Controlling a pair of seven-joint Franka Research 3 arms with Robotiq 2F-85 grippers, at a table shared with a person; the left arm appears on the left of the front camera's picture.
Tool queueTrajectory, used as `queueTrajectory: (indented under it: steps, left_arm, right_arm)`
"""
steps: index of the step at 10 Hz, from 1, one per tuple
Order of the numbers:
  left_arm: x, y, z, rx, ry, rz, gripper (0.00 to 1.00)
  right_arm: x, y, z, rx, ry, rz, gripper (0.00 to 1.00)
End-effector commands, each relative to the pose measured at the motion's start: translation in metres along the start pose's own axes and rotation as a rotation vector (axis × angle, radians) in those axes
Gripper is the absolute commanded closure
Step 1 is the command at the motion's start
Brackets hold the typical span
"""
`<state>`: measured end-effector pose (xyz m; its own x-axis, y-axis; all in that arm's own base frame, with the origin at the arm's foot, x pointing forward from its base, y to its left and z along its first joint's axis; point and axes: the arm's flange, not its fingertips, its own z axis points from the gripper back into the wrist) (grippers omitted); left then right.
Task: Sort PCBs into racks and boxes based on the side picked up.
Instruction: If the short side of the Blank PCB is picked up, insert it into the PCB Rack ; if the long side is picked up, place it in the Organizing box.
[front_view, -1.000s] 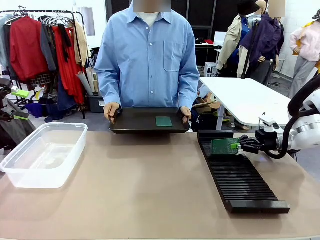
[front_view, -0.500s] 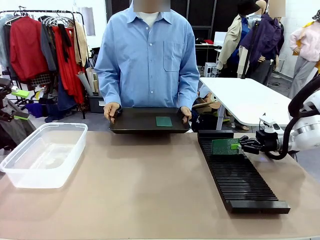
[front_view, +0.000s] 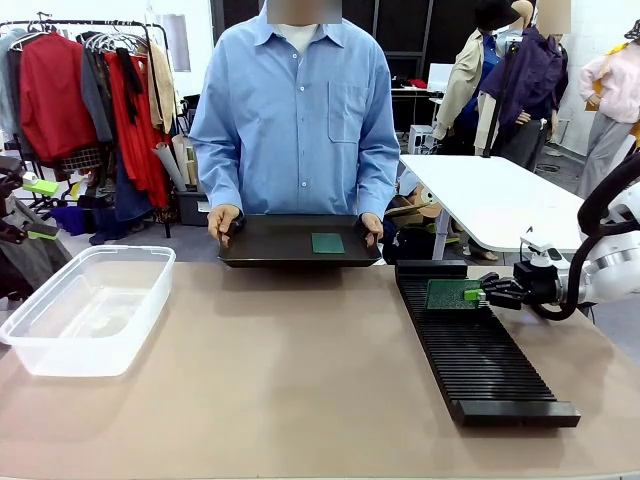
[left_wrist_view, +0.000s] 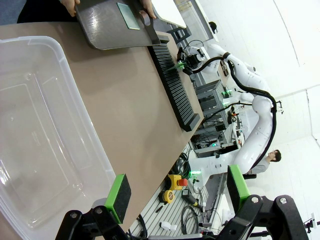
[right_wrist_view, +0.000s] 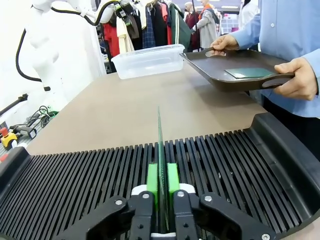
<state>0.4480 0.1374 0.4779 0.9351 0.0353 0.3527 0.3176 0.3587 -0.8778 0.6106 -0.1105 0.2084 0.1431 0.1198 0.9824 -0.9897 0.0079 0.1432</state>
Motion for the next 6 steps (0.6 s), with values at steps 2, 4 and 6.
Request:
queueTrajectory:
  steps: [2, 4, 6]
  left_arm:
    - [-0.001, -0.001, 0.0003, 0.002, 0.006, -0.003, 0.0]
    - [-0.001, -0.001, 0.0003, 0.002, 0.006, -0.003, 0.0]
    - [-0.001, -0.001, 0.0003, 0.002, 0.006, -0.003, 0.0]
  right_arm:
    - [0.0056, 0.0045, 0.0037, -0.001, -0.015, -0.024, 0.23]
    - [0.0087, 0.0041, 0.0069, -0.011, -0.023, -0.033, 0.0]
    - [0.0105, 0.0038, 0.0084, -0.016, -0.02, -0.034, 0.0]
